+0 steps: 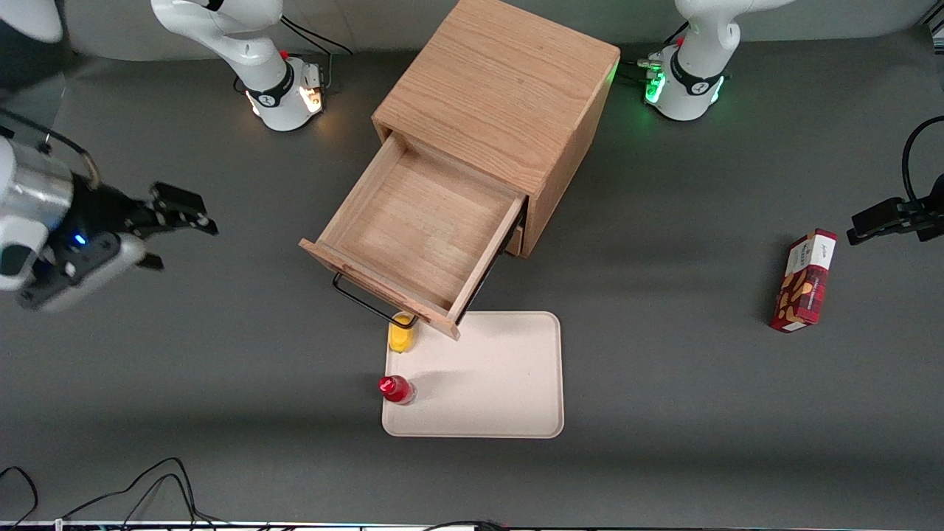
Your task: Open upper drawer
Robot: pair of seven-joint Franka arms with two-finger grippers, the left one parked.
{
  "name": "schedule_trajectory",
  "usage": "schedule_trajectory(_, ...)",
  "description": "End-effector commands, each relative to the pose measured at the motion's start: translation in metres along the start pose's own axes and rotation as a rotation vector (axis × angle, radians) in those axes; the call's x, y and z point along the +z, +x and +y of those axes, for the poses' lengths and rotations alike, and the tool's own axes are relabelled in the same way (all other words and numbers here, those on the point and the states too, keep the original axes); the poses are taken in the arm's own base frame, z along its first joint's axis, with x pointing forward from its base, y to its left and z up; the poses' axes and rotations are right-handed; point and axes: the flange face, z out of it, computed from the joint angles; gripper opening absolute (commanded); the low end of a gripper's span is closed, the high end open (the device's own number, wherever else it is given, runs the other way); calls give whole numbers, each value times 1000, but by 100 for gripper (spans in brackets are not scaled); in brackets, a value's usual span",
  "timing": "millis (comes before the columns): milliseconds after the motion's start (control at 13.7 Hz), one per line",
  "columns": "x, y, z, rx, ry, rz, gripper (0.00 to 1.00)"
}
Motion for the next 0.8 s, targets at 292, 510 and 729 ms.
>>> schedule_trajectory(292,16,-163,24,393,-118,-127,100)
schedule_trajectory(510,24,-191,30,409,-164,-37,100)
schedule_trajectory(729,12,-161,38,410,-196,-22,100)
